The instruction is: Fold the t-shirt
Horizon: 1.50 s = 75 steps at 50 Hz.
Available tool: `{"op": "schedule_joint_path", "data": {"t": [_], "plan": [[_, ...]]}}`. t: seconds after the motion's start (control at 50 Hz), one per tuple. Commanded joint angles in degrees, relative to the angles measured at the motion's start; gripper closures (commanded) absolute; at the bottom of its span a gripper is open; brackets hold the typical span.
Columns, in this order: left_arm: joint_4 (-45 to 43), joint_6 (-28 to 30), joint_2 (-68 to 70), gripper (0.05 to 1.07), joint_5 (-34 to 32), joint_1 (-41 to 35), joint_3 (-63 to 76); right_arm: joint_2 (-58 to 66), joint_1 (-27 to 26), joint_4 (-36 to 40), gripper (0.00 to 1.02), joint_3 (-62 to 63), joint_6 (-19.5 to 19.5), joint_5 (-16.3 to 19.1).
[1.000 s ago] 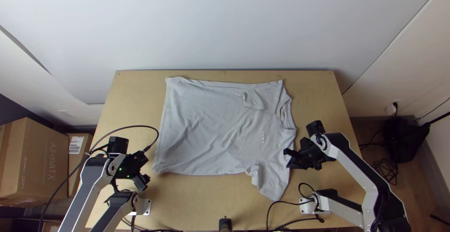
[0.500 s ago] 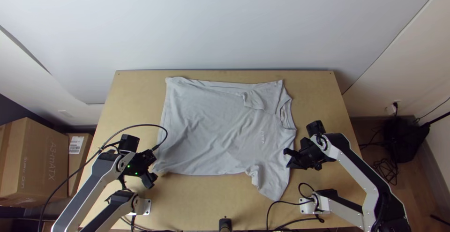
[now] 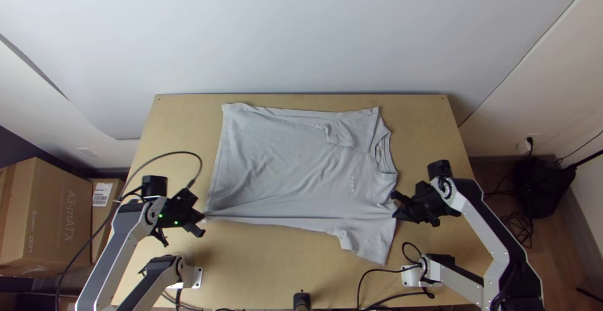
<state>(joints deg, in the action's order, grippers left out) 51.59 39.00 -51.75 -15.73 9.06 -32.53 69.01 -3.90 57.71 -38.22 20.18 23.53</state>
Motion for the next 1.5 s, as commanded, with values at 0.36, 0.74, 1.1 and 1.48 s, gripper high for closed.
{"op": "schedule_joint_path", "data": {"t": [0.36,0.74,1.1,1.48], "plan": [[-2.46,-31.53,1.56,1.05,-4.40,1.58,-21.17,-8.98,3.11,0.73,1.00,-18.56,-0.23,-2.52],[-8.61,-44.28,-12.15,1.05,11.60,-4.58,-43.49,1.91,6.71,-2.87,1.00,-45.72,1.44,-3.23],[-12.83,-47.88,-28.41,1.05,21.00,-3.96,-74.34,25.47,4.43,-2.87,1.00,-90.10,-8.67,-11.93],[-14.15,-54.38,-22.70,1.05,23.02,-2.73,-82.16,17.38,4.08,-14.73,1.00,-91.51,-12.27,-12.37]]}}
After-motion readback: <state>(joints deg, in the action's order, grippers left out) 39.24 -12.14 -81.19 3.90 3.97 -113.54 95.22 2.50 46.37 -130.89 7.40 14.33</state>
